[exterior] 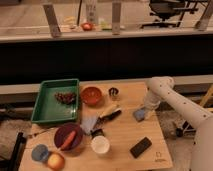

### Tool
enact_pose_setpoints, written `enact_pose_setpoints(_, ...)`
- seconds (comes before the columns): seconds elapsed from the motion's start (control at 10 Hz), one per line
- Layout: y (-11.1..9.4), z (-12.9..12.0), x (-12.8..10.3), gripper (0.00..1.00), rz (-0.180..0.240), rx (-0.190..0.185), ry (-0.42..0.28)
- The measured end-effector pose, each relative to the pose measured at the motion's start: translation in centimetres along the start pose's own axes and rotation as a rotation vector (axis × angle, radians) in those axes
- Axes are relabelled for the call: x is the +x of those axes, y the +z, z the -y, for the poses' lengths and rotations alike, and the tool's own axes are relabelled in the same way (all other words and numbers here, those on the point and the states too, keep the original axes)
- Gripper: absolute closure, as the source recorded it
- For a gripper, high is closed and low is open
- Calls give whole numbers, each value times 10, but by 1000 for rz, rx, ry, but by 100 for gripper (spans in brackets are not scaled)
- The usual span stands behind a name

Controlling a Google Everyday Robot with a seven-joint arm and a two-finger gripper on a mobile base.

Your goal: Wipe table surface with sponge

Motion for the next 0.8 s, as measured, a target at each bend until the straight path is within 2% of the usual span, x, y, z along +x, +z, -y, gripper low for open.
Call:
enact_pose_setpoints(0.2,2,-3,-22,100,34,-4,-49)
enact_pose_setpoints(0.5,4,-38,-44,100,79,-29,-110)
enact_pose_setpoints(0.7,5,-53,-38,100,84,-42,-92)
enact_pose_setpoints(0.8,6,-56,-28,100,80,-47,-68)
